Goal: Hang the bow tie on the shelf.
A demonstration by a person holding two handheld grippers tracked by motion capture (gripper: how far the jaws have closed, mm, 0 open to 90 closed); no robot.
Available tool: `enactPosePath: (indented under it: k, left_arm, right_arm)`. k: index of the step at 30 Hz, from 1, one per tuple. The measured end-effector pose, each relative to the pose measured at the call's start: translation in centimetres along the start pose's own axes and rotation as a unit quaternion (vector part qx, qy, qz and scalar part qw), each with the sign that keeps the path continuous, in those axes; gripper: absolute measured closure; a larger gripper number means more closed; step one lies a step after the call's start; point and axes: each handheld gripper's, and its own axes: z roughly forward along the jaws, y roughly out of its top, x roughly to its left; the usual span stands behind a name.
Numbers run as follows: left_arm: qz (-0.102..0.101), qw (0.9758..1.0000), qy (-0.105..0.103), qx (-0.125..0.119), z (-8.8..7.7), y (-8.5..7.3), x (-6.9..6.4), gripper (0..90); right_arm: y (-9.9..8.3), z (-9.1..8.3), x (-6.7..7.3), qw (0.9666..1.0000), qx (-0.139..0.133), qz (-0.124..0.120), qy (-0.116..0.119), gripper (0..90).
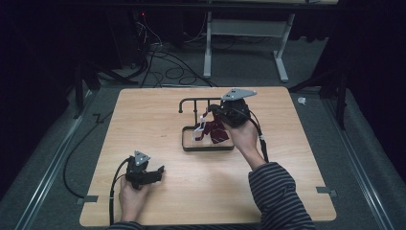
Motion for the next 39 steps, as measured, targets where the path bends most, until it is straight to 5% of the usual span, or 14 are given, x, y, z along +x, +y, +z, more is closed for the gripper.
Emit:
enactPosePath:
  k: [19, 39]
  left_arm:
    - [0.000, 1.0000, 0.000, 0.000, 0.0, 0.0, 0.0, 20.2]
    - [0.000, 1.0000, 0.000, 0.000, 0.0, 0.0, 0.0, 20.2]
  right_arm:
    - [0.2, 1.2, -0.8, 0.9995, 0.009, 0.010, -0.030, 90.0]
    - [0.0, 1.4, -1.0, 0.9990, 0.023, 0.011, -0.036, 89.5]
